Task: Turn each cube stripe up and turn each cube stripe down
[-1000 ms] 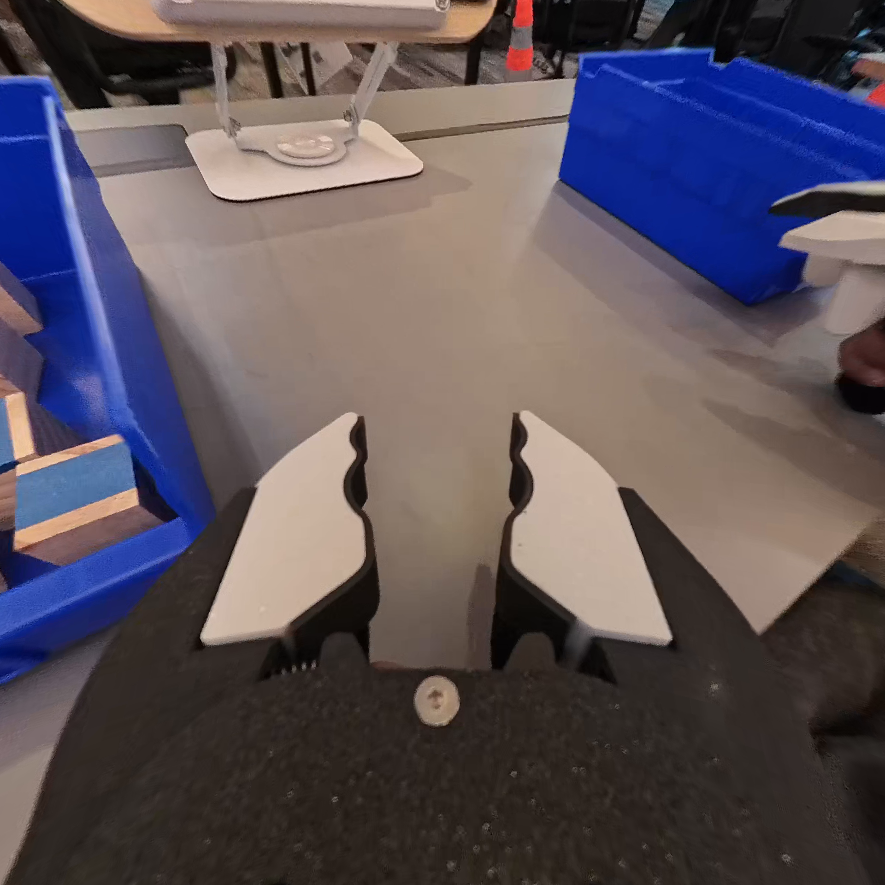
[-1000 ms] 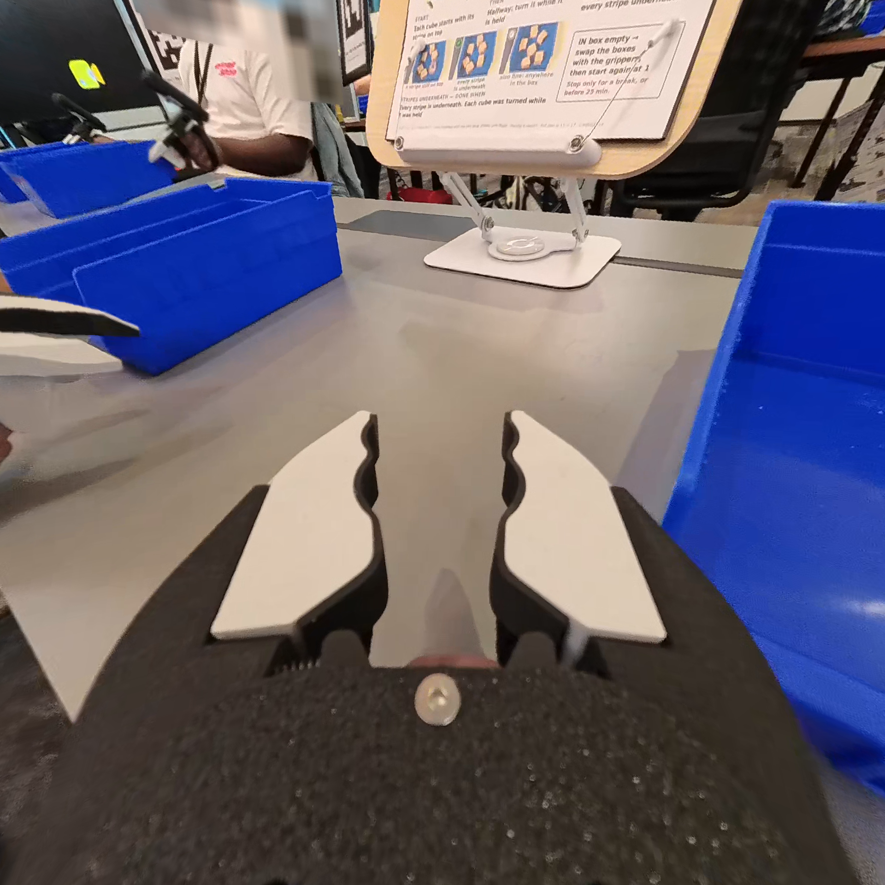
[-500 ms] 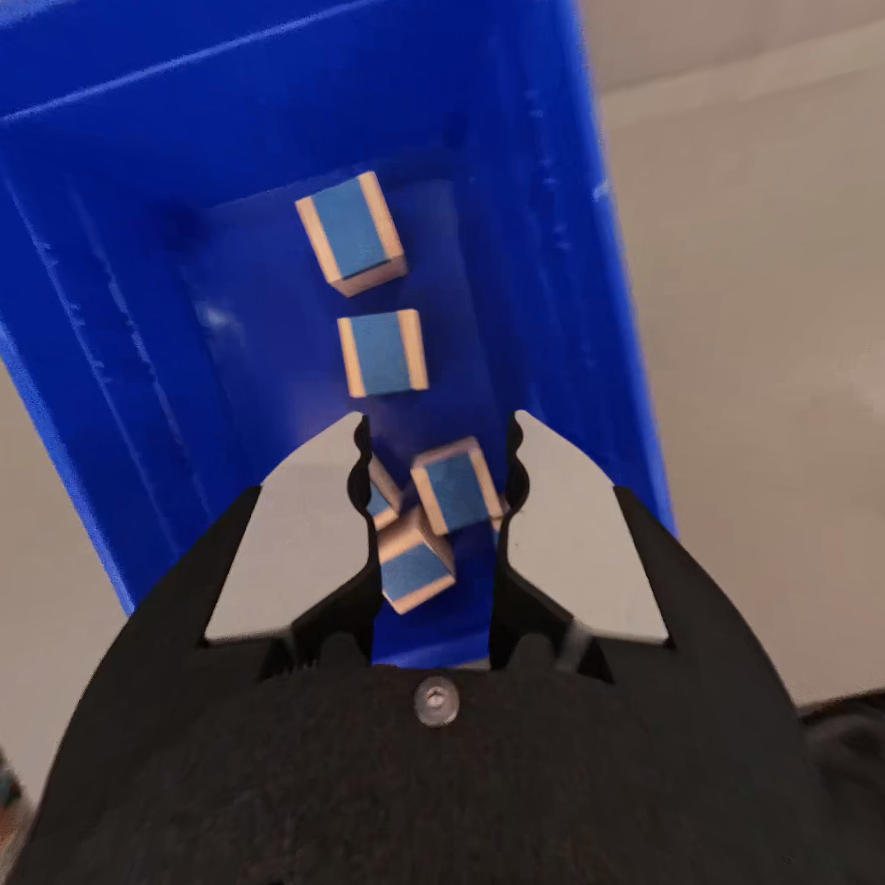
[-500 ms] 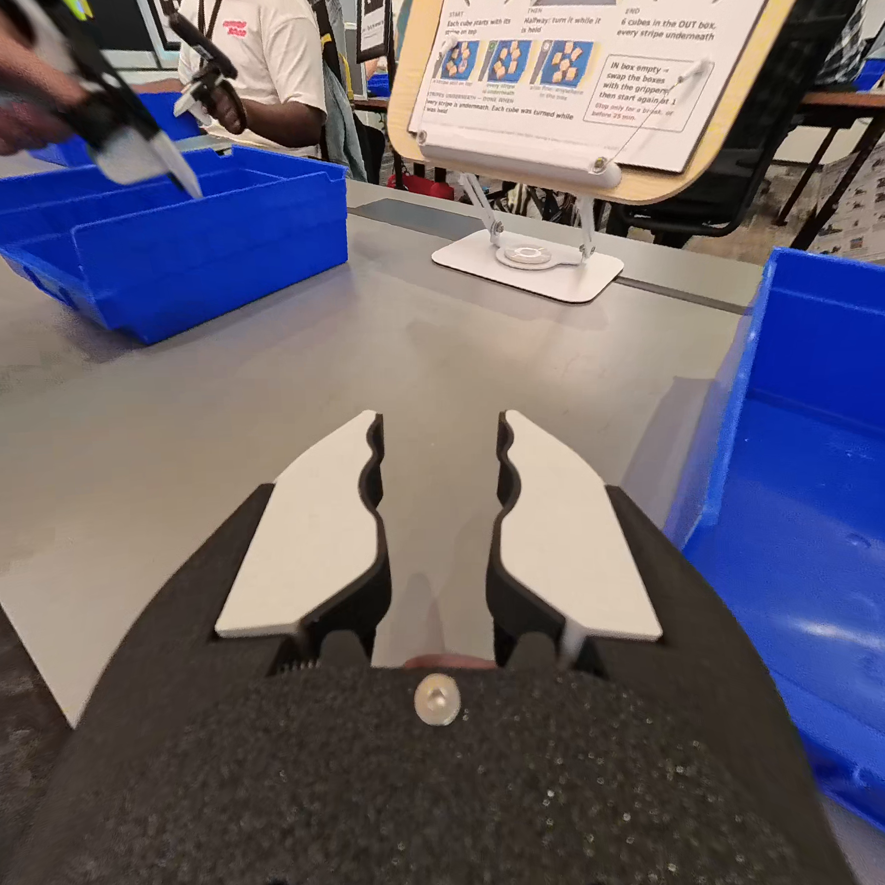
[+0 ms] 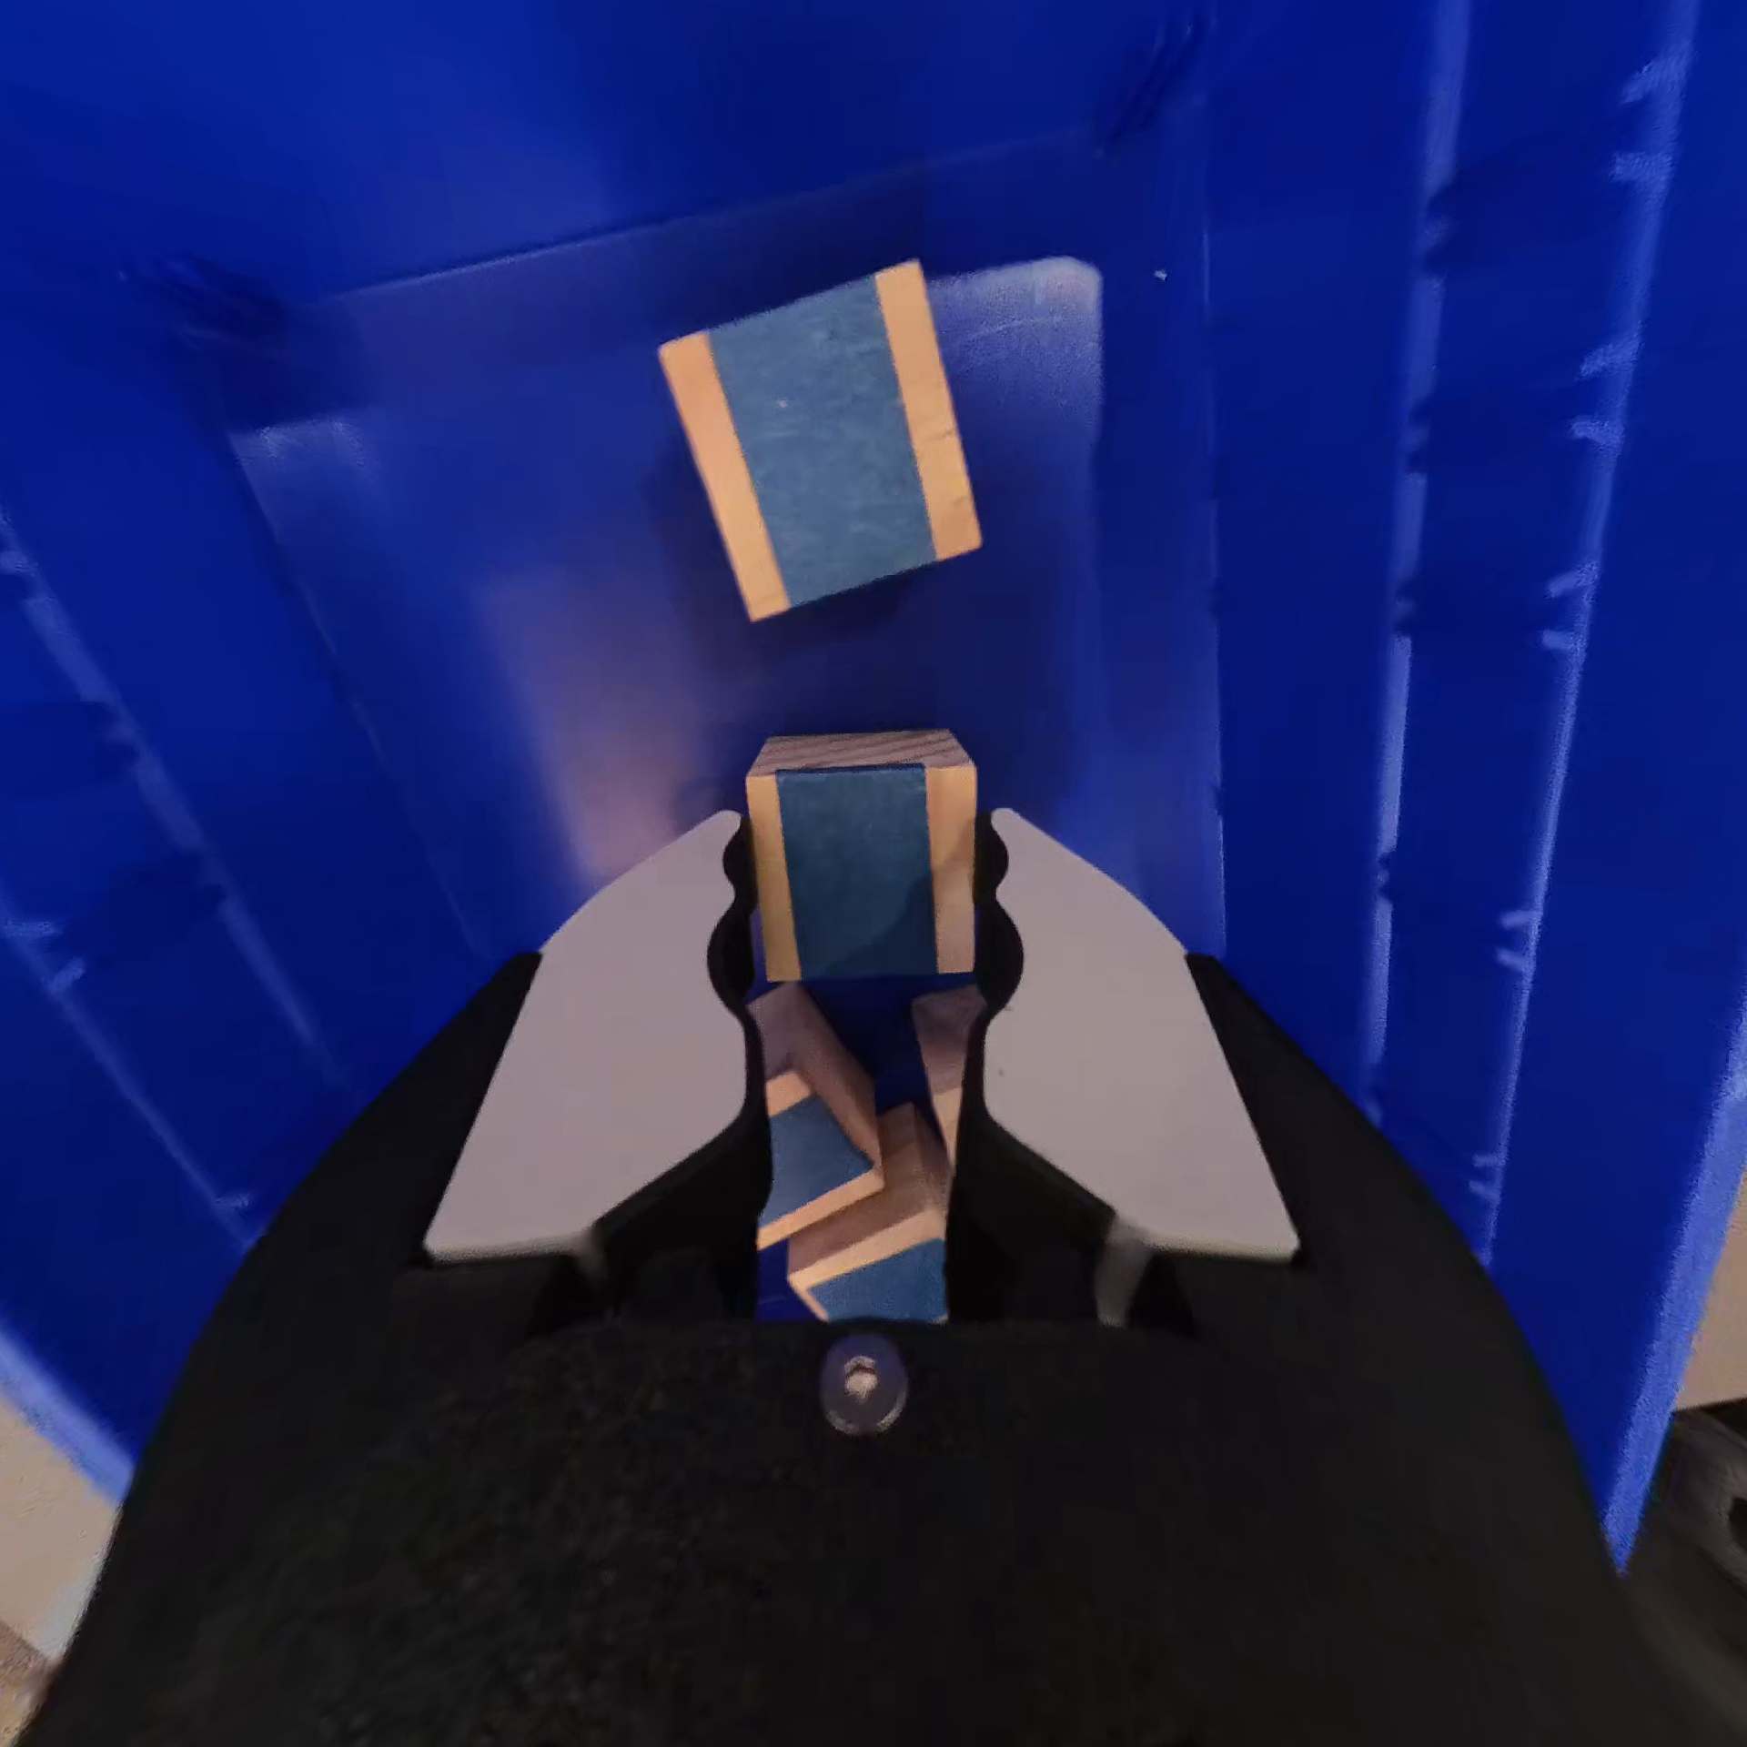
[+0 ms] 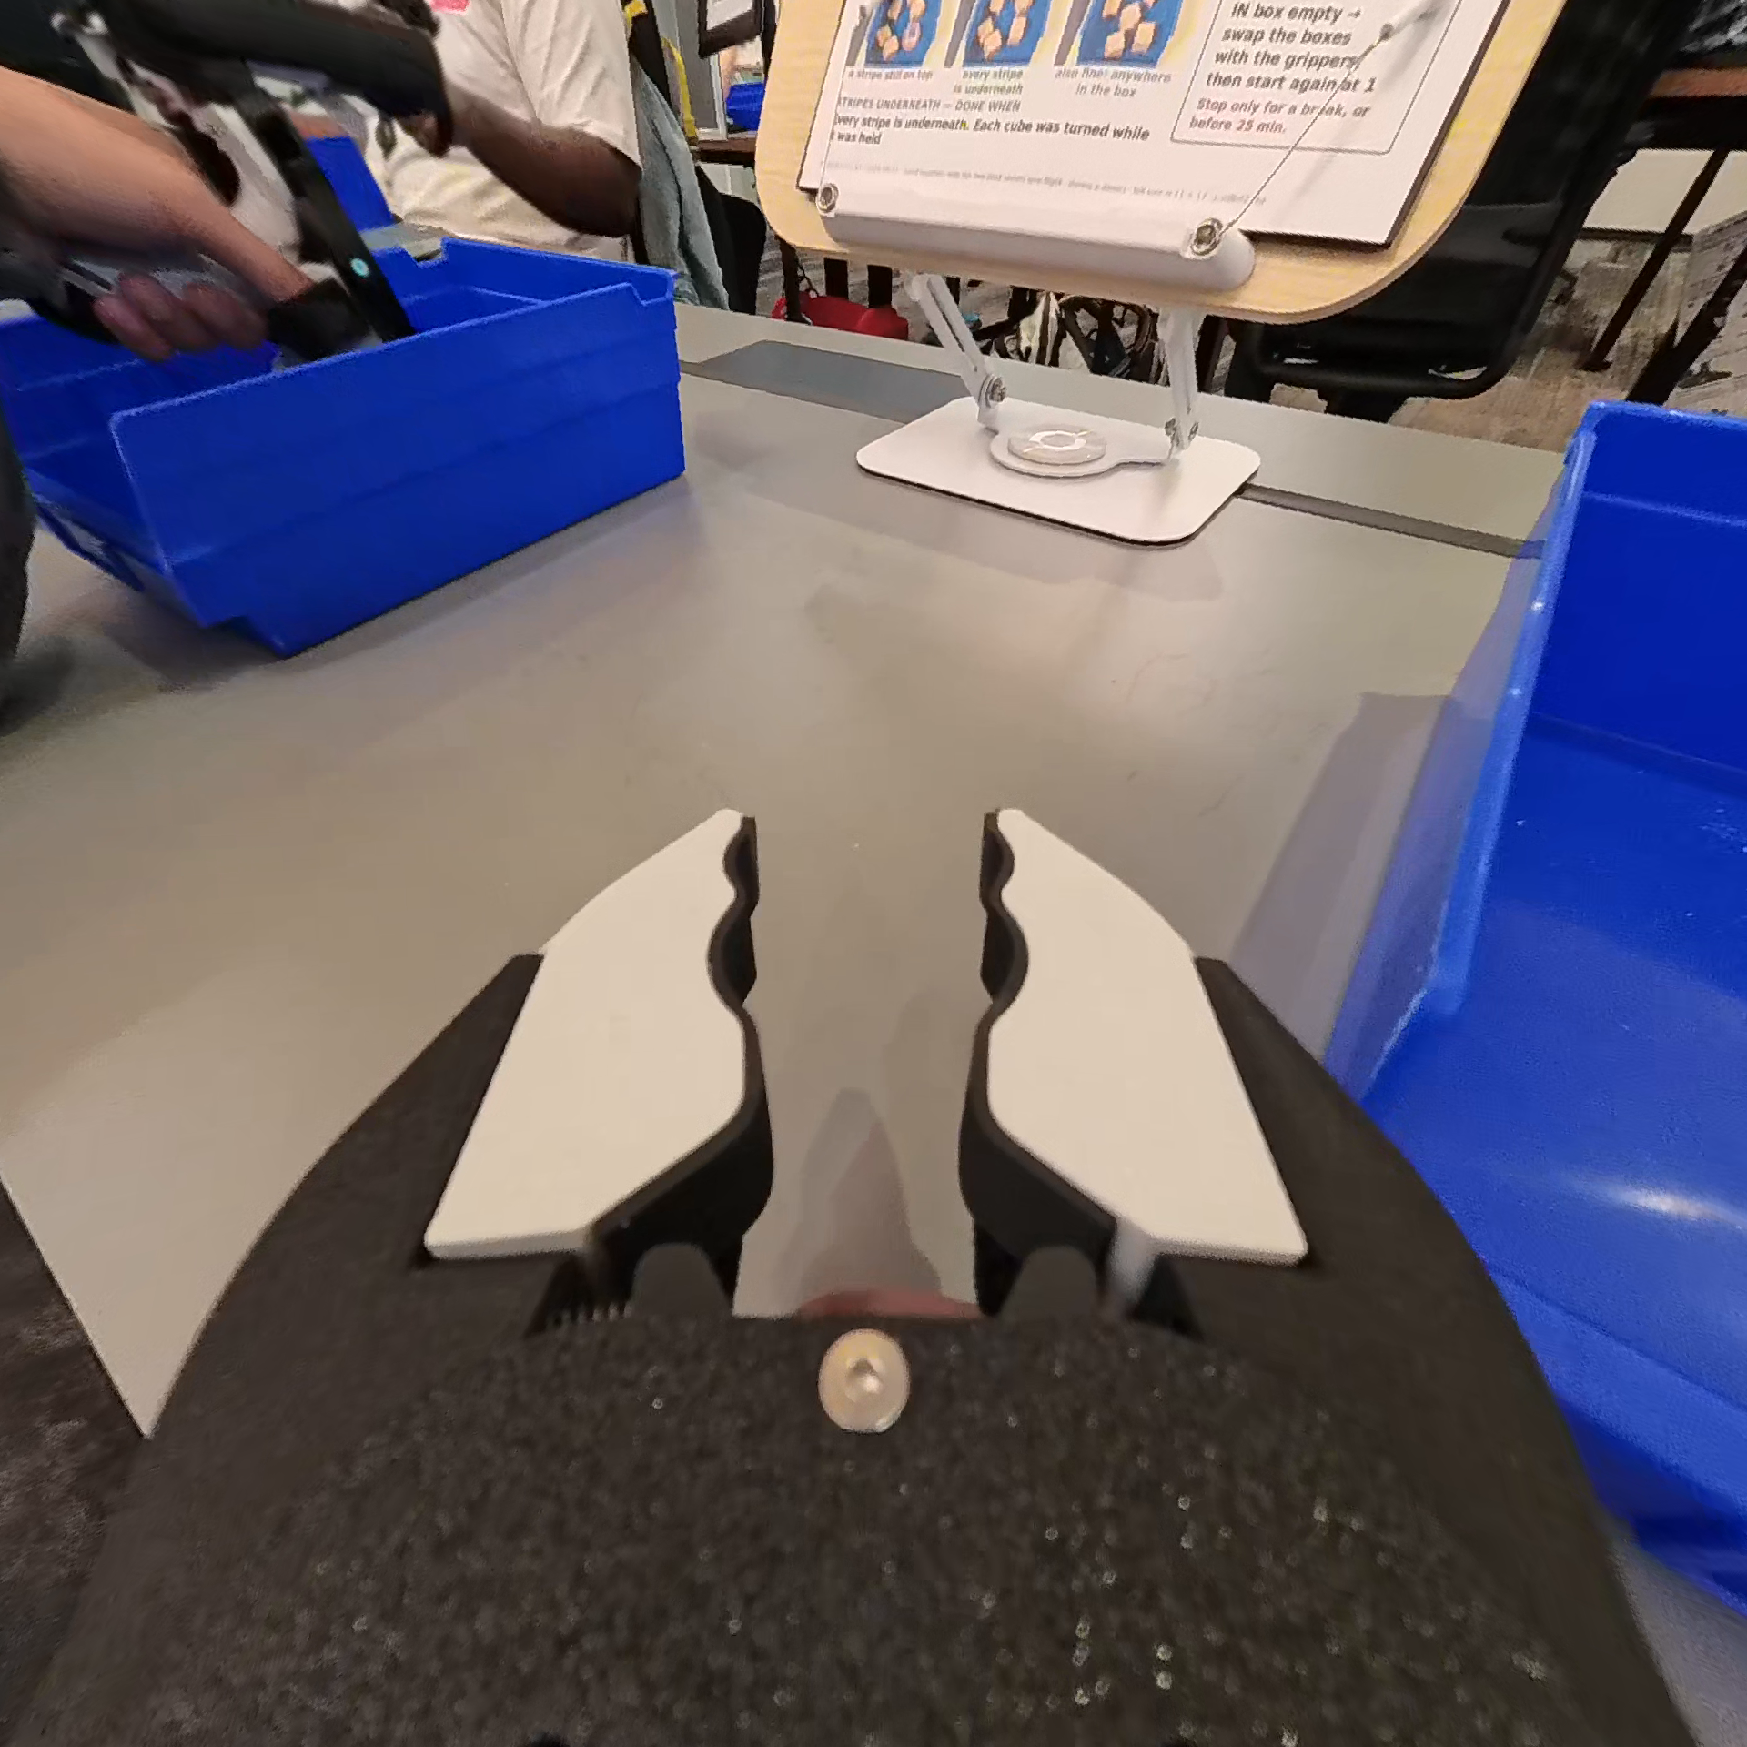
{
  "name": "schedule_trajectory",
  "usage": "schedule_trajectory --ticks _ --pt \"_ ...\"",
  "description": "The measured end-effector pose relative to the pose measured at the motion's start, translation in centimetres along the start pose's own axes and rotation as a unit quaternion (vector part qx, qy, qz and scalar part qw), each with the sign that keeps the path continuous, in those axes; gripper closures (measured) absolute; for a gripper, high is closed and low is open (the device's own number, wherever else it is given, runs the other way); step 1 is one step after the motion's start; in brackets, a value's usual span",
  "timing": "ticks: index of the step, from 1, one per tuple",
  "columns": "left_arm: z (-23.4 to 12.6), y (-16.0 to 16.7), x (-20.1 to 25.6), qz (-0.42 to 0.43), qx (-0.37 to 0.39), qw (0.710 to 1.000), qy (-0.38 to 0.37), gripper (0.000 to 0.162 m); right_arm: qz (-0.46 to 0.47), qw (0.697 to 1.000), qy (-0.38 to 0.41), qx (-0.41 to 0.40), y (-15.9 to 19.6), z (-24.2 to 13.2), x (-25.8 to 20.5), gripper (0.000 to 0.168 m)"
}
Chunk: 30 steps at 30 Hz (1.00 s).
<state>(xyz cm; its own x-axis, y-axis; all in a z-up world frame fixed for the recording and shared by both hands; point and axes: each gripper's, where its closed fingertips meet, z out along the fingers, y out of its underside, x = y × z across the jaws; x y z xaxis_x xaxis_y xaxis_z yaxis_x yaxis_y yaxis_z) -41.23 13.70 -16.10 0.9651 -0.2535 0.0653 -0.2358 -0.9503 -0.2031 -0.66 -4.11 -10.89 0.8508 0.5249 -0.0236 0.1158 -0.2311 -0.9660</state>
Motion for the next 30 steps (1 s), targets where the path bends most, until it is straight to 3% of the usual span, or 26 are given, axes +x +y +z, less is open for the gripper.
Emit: schedule_trajectory --ticks 3,7,9,13,18,21,24,30 --pt "-2.6 0.4 -0.3 -0.003 0.044 0.999 0.029 0.119 0.004 1.0 0.0 -0.002 0.1 0.1 0.2 0.123" --pt "-7.7 1.0 1.9 -0.015 0.145 0.979 0.142 0.119 0.006 1.0 -0.002 -0.004 0.1 0.3 0.2 0.124" --pt "-10.2 1.3 4.6 -0.014 0.203 0.951 0.231 0.119 0.012 1.0 -0.012 -0.003 -0.4 0.5 -0.1 0.124" --pt "-14.3 2.6 12.0 -0.003 0.27 0.865 0.423 0.119 0.068 0.993 -0.097 -0.023 -2.0 2.1 -2.3 0.121" --pt "-16.4 3.7 21.1 0.018 0.292 0.774 0.562 0.119 0.227 0.934 -0.252 -0.114 -4.4 4.6 -6.8 0.123" --pt "-16.4 3.9 25.9 0.012 0.278 0.736 0.617 0.119 0.327 0.869 -0.361 -0.086 -8.5 5.3 -9.4 0.107" --pt "-15.5 3.7 29.3 0.016 0.264 0.721 0.64 0.119 0.384 0.823 -0.416 -0.058 -10.6 5.8 -10.0 0.094" --pt "-13.2 3.4 32.4 0.022 0.25 0.725 0.641 0.119 0.422 0.8 -0.426 -0.028 -10.2 6.4 -9.2 0.1"
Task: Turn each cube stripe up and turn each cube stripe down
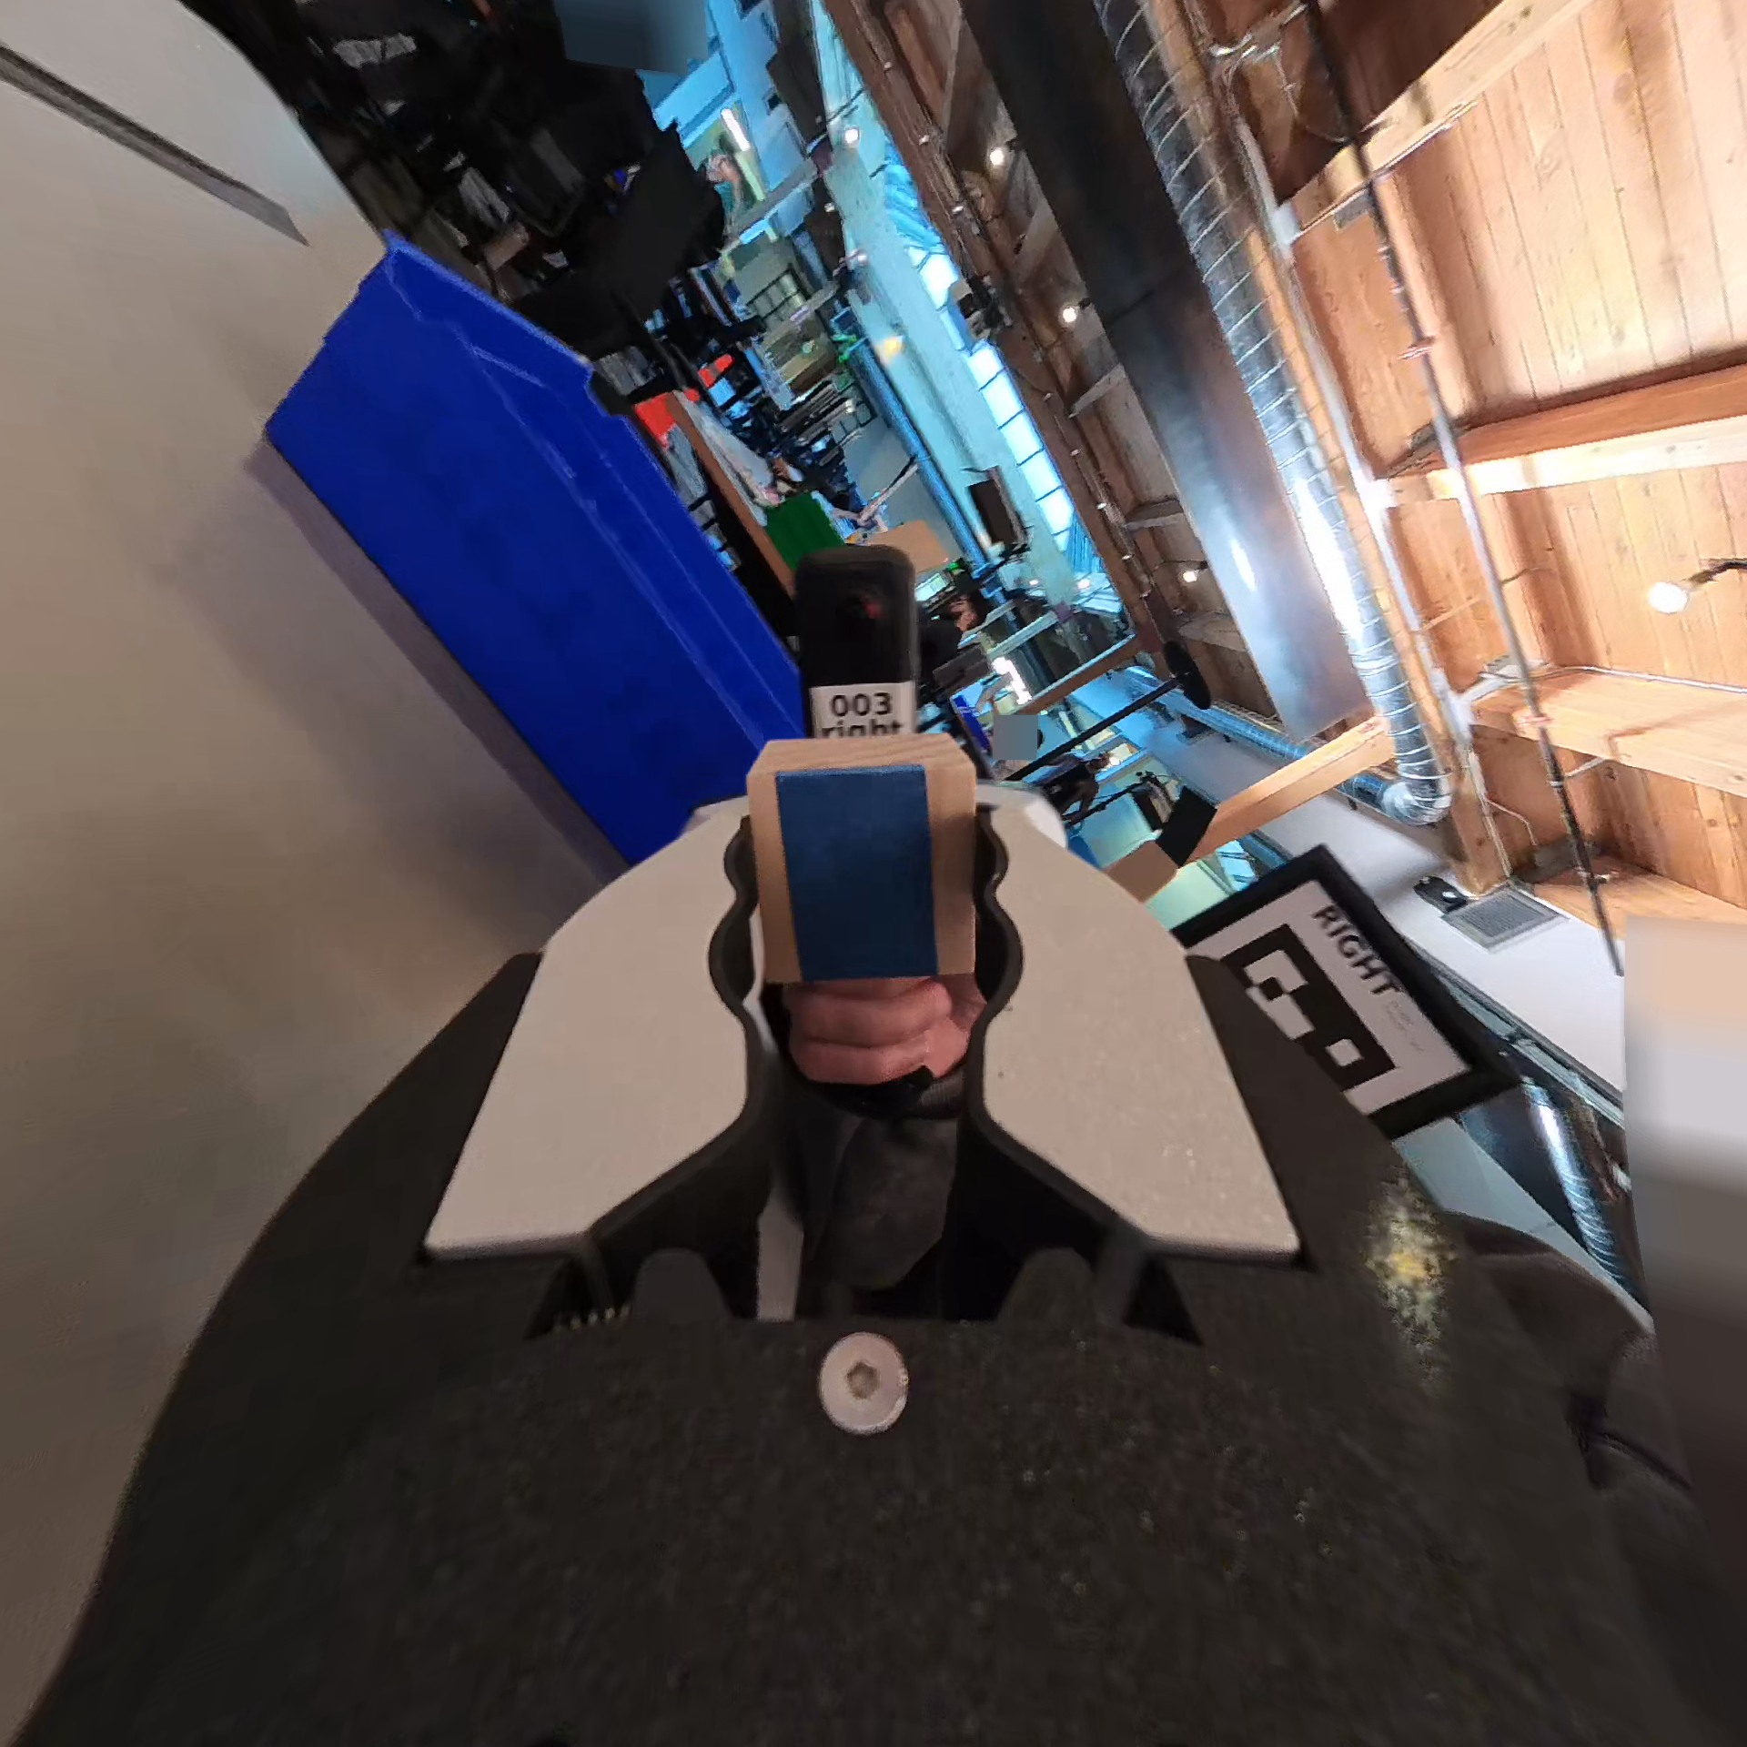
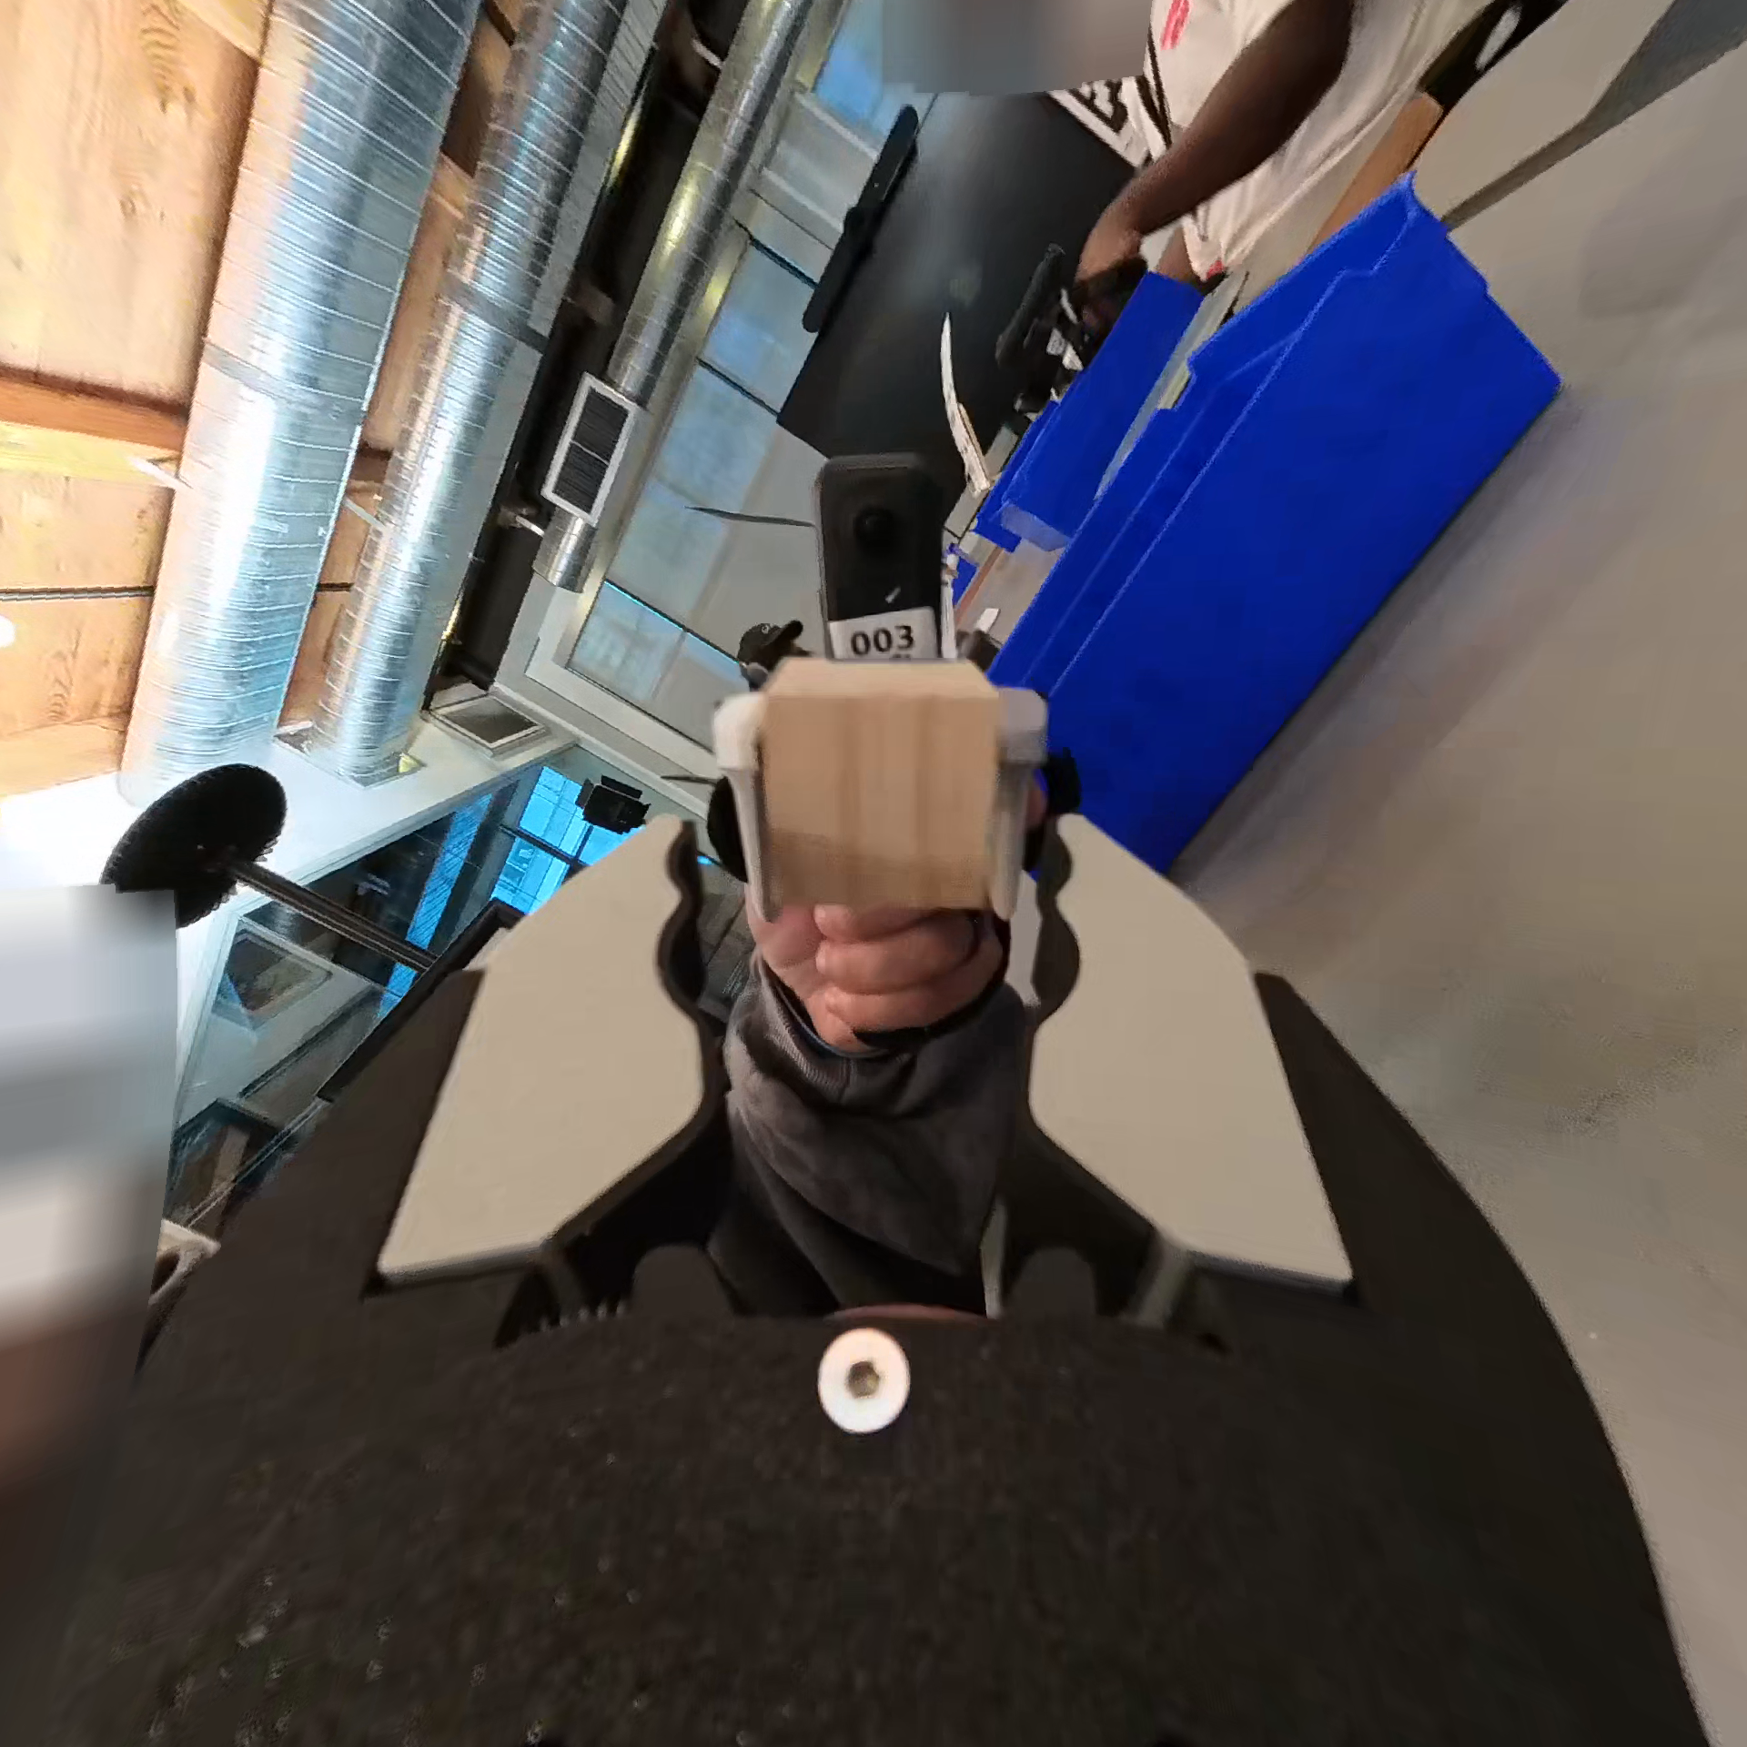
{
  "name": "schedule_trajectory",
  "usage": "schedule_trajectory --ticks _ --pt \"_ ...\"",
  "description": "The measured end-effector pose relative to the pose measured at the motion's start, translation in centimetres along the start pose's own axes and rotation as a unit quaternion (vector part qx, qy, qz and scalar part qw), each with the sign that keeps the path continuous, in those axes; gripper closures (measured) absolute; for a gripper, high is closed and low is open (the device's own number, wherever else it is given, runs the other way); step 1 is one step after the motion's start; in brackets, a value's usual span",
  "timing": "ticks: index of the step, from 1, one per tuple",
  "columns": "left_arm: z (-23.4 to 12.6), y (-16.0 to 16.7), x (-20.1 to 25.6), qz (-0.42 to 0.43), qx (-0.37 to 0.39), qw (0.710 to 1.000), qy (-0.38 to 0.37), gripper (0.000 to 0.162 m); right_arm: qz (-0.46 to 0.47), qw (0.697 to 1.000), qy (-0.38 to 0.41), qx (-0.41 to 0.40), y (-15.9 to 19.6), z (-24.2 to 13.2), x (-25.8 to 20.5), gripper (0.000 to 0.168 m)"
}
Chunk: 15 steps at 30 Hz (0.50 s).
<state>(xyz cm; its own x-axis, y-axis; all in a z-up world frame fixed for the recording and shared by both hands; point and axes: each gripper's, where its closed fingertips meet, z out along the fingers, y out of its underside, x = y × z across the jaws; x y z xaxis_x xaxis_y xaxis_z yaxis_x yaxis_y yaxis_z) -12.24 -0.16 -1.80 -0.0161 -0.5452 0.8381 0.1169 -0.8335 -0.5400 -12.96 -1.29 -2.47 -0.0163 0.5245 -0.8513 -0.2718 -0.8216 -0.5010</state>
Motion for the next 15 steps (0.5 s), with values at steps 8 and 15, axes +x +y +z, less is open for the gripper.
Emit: schedule_trajectory --ticks 8,15 --pt "0.9 1.1 -1.2 -0.005 -0.02 1.0 -0.018 0.119 0.003 1.0 0.02 0.003 -0.1 -1.2 1.5 0.125" --pt "-4.5 1.3 -1.6 0.066 0.012 0.992 -0.104 0.085 0.017 1.0 0.005 0.014 -0.6 -2.4 1.0 0.125"
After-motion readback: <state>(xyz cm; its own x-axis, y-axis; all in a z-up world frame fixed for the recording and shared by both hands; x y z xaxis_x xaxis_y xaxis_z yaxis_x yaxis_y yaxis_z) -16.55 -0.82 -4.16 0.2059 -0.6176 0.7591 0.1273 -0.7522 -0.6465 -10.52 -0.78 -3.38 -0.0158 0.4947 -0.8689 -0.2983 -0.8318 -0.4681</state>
